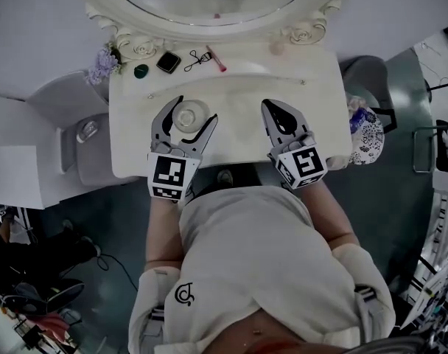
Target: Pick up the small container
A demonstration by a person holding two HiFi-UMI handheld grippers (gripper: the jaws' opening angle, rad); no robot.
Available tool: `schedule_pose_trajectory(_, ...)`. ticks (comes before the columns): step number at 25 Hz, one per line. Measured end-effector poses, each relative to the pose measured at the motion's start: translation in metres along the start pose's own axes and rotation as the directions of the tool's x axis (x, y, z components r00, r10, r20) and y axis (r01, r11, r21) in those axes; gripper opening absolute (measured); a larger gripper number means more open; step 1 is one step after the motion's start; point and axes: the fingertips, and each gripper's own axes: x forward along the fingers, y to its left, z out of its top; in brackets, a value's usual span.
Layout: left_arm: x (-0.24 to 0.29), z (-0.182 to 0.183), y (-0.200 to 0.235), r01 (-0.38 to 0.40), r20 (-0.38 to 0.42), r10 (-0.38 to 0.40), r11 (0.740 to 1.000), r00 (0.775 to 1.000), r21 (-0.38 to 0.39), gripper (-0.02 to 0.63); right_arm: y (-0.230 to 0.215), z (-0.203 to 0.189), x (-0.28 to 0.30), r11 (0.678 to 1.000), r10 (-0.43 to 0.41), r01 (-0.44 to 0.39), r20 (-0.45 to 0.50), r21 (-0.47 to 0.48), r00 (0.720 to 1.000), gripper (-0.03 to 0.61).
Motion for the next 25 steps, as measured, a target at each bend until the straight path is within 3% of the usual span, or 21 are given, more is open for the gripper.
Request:
schedule_pose_trajectory(9, -0.02, 0.019, 0.008, -0.031, 0.045, 0.031, 1.0, 0.999, -0.003, 0.348, 0.008, 0.025, -0.004, 0.998, 0.017, -0.014, 0.041, -0.066, 0.999, 0.006)
schedule_pose_trajectory(25, -0.022, 0.015, 0.003, -0.038, 0.039, 0.038, 0.999, 0.999, -0.011, 0.348, 0.013, 0.018, -0.006, 1.0, 0.013, -0.013, 0.025, -0.012, 1.0, 0.005)
